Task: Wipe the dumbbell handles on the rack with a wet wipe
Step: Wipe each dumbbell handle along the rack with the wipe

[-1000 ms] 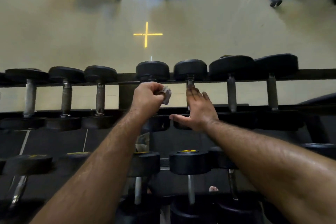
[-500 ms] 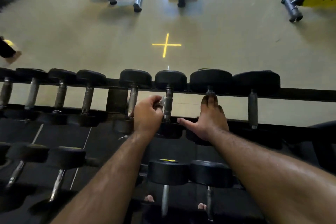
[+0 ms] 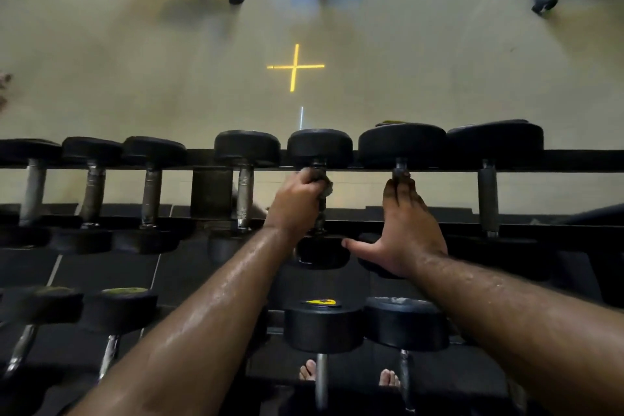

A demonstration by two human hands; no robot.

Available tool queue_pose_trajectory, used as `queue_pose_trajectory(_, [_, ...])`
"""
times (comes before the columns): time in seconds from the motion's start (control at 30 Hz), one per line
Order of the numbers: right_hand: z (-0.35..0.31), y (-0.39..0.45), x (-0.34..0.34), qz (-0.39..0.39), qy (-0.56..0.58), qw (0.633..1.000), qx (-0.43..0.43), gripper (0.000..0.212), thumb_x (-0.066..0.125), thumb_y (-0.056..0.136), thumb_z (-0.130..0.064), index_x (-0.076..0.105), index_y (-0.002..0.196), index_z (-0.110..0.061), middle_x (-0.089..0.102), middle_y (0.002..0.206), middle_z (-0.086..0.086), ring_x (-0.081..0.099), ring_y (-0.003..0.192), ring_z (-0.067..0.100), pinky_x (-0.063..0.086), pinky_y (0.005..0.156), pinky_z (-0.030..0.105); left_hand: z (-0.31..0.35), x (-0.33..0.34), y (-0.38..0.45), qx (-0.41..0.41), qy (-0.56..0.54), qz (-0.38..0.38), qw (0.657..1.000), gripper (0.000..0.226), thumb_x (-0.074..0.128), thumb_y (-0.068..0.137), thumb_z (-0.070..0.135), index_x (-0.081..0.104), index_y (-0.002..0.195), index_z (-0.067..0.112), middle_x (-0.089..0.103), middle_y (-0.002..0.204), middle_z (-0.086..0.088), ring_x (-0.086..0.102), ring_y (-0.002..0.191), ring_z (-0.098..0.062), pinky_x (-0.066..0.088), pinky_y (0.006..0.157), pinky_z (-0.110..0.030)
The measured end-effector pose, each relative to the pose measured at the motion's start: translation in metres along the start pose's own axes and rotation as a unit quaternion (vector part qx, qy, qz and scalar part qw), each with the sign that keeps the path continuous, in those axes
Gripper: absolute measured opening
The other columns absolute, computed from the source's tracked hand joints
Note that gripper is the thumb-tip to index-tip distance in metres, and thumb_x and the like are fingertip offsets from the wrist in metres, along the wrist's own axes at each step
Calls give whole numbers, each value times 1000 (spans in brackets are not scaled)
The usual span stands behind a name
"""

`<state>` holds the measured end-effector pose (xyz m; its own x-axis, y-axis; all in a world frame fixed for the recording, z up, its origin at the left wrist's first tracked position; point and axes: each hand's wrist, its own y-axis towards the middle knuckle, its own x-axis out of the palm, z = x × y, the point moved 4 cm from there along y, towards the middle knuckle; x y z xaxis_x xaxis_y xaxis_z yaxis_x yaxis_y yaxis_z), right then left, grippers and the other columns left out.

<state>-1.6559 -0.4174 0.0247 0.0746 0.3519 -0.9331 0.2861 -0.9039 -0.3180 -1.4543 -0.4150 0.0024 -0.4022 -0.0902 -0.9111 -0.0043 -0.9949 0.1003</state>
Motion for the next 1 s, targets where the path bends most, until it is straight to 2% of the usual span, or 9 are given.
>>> queue_pose_trajectory(0.13, [-4, -1, -2, -2, -13, 1000, 8, 152, 49, 63, -105, 1, 170, -8, -4, 179, 14, 5, 165, 32, 17, 133, 42, -11, 0, -13, 66, 26, -240, 968, 33, 68, 90, 9, 80, 115, 28, 68, 118, 5, 66, 106, -19, 57, 96, -37])
queue_pose_trajectory(0.23, [-7, -2, -2, -11, -25, 1000, 13, 151, 50, 64, -104, -1, 170, -9, -6, 179, 13, 2, 166, 30, 14, 133, 41, -5, -14, 7, 76, -14, -128, 989, 19, 72, 97, 22, 81, 113, 25, 70, 114, 6, 66, 99, -13, 58, 89, -31])
queue_pose_trajectory(0.33, [-11, -3, -3, -14, -29, 999, 18, 150, 52, 66, -103, -1, 170, -9, -8, 179, 13, 0, 166, 30, 11, 133, 41, -4, -6, 20, 93, 42, -26, 994, 22, 81, 89, 13, 80, 110, 20, 70, 117, 0, 64, 104, -21, 59, 89, -34])
queue_pose_trajectory(0.43, [-12, -3, -3, -10, -38, 999, 21, 151, 52, 64, -104, 1, 170, -9, -7, 179, 14, 3, 166, 31, 14, 132, 41, -1, 14, 17, 148, 113, -141, 972, 28, 79, 85, 13, 78, 112, 21, 64, 124, 0, 57, 117, -25, 55, 99, -42])
queue_pose_trajectory(0.6, [-12, -5, -4, -15, -41, 999, 19, 151, 50, 64, -105, 0, 170, -9, -10, 179, 14, 1, 166, 31, 14, 133, 41, -6, 1, 0, 71, 22, -366, 928, 16, 68, 95, 20, 79, 106, 25, 71, 101, 6, 68, 92, -17, 60, 83, -35])
queue_pose_trajectory(0.67, [-12, -5, -5, -23, -42, 999, 18, 152, 49, 65, -105, -2, 170, -8, -12, 179, 14, -1, 166, 31, 11, 133, 41, -24, -16, 5, 2, -37, -357, 933, 11, 75, 95, 30, 80, 104, 27, 73, 94, 12, 68, 85, -8, 57, 78, -28])
queue_pose_trajectory(0.77, [-14, -5, -6, -28, -43, 999, 18, 152, 48, 65, -105, -3, 170, -8, -15, 178, 14, -3, 166, 31, 10, 133, 41, -43, -26, 9, -90, -77, -251, 961, 14, 81, 91, 34, 80, 102, 26, 73, 91, 12, 69, 85, -8, 58, 81, -29])
queue_pose_trajectory(0.9, [-15, -5, -6, -30, -48, 998, 20, 151, 49, 66, -105, -1, 170, -8, -12, 179, 14, -2, 166, 31, 10, 133, 42, -34, -2, -16, -99, 6, -307, 947, 19, 67, 87, 9, 78, 96, 22, 70, 84, 5, 71, 85, -22, 57, 72, -30])
queue_pose_trajectory(1.0, [-15, -5, -5, -27, -51, 998, 20, 152, 48, 65, -106, -2, 170, -8, -12, 179, 14, -2, 166, 31, 10, 133, 42, -38, -16, -14, -120, -114, -325, 931, 11, 75, 92, 14, 80, 98, 22, 74, 85, 8, 70, 81, -9, 52, 68, -22])
